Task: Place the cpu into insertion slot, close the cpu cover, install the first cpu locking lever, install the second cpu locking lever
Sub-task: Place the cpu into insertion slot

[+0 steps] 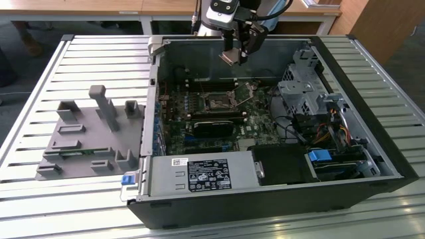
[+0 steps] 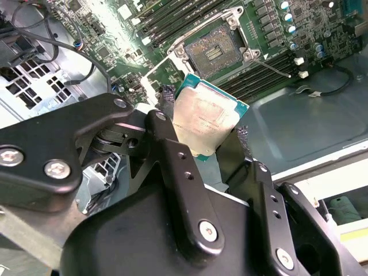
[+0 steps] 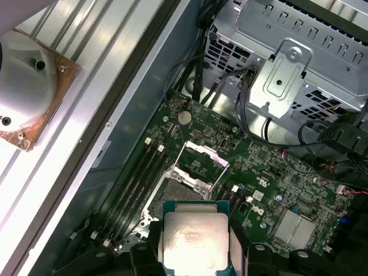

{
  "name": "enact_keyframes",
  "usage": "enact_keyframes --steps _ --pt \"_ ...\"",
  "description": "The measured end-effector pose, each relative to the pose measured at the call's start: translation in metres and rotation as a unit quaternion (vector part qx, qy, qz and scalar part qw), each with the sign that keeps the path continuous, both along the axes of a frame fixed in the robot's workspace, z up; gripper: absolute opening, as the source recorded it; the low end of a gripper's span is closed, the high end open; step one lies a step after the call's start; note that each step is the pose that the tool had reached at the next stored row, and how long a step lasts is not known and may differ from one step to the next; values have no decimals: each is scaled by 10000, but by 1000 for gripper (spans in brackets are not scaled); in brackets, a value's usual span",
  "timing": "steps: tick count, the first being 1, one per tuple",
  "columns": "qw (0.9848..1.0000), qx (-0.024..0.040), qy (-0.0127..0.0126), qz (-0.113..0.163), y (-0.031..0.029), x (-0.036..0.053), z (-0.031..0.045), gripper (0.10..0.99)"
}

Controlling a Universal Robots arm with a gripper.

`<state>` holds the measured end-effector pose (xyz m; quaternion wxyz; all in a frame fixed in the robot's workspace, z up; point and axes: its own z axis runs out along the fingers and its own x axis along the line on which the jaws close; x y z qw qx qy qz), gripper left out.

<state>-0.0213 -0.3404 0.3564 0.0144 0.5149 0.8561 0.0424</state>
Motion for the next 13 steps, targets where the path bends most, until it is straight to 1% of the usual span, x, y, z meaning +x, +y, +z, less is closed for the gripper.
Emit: enact_keyframes --steps 13 --pt "9998 0 0 -194 0 0 -9 541"
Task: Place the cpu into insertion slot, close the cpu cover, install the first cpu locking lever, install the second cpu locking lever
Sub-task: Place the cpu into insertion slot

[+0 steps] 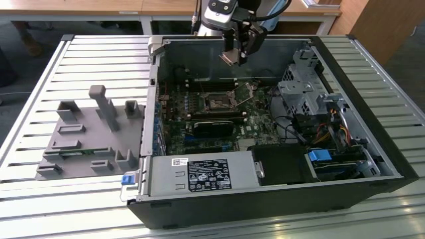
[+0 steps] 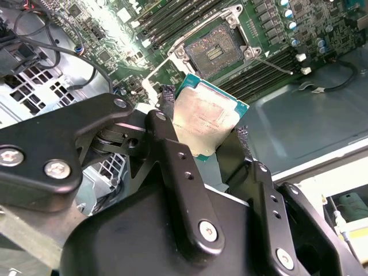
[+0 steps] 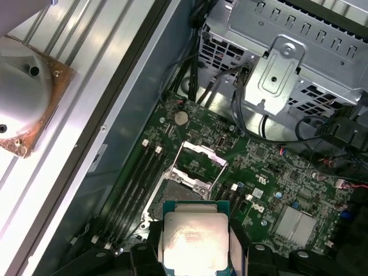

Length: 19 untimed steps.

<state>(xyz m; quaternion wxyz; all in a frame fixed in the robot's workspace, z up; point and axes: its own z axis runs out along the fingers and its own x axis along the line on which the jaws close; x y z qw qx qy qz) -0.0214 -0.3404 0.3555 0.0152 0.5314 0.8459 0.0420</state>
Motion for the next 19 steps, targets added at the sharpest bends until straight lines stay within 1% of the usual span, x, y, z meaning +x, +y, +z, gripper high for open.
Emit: enact_keyframes --steps 19 --pt "9997 0 0 -264 0 0 -12 541"
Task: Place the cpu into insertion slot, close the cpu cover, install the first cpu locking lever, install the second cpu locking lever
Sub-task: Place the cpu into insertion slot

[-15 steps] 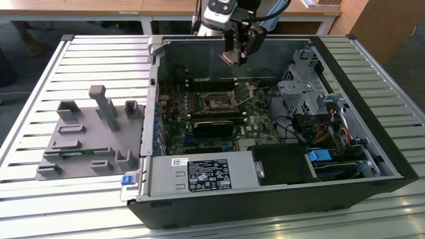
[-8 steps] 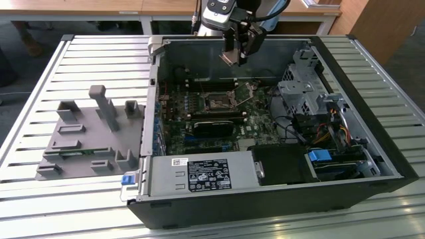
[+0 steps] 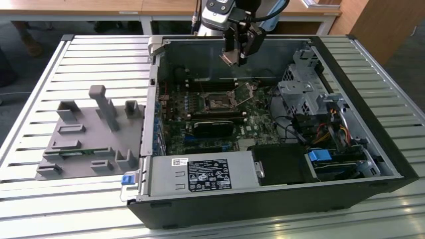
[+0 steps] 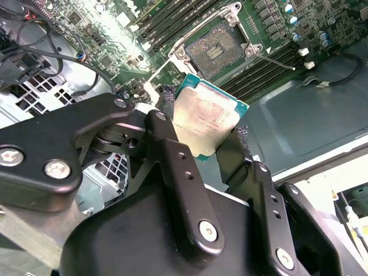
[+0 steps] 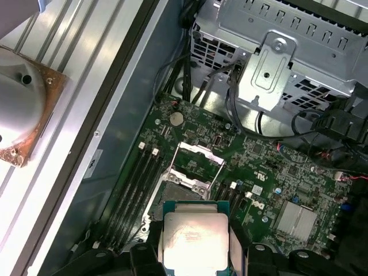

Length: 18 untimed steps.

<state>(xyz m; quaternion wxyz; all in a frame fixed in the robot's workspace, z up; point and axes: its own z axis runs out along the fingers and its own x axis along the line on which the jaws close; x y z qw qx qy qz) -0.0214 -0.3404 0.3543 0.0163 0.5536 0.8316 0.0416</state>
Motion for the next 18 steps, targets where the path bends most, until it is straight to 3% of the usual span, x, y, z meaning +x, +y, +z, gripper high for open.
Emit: enact_keyframes --steps 14,18 --pt "9998 0 0 -204 0 0 -33 541" --pt "9991 -2 0 -422 0 0 -62 541"
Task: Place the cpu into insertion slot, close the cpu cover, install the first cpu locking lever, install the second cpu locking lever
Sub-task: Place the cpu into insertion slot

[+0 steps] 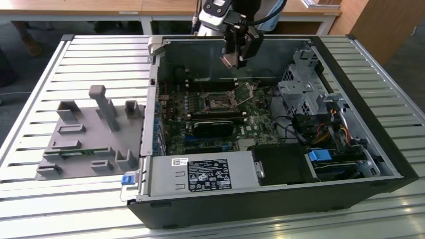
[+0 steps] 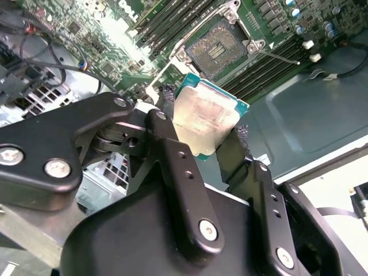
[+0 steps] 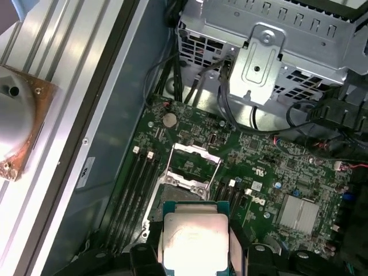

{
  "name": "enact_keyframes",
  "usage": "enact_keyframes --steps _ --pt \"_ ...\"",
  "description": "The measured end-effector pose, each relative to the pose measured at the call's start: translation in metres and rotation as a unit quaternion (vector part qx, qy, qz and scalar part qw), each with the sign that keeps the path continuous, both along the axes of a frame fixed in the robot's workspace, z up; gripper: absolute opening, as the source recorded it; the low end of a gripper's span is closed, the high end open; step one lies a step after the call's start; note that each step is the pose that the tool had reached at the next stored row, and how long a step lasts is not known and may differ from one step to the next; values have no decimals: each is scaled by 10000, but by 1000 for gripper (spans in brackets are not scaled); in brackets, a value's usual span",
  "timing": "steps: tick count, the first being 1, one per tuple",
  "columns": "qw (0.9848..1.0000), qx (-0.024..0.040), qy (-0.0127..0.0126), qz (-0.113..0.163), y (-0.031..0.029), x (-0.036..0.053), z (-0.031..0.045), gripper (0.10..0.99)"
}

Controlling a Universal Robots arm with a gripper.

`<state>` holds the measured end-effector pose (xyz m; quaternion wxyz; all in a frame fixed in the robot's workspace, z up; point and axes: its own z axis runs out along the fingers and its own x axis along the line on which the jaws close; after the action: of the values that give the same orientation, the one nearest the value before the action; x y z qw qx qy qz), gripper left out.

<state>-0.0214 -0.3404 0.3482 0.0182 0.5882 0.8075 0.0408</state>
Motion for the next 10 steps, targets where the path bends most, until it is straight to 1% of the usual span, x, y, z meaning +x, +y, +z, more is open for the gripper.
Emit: enact_keyframes --steps 5,10 --pt "9997 -1 1 -242 0 0 -22 541" --pt "9996 -4 1 -279 0 0 -42 541"
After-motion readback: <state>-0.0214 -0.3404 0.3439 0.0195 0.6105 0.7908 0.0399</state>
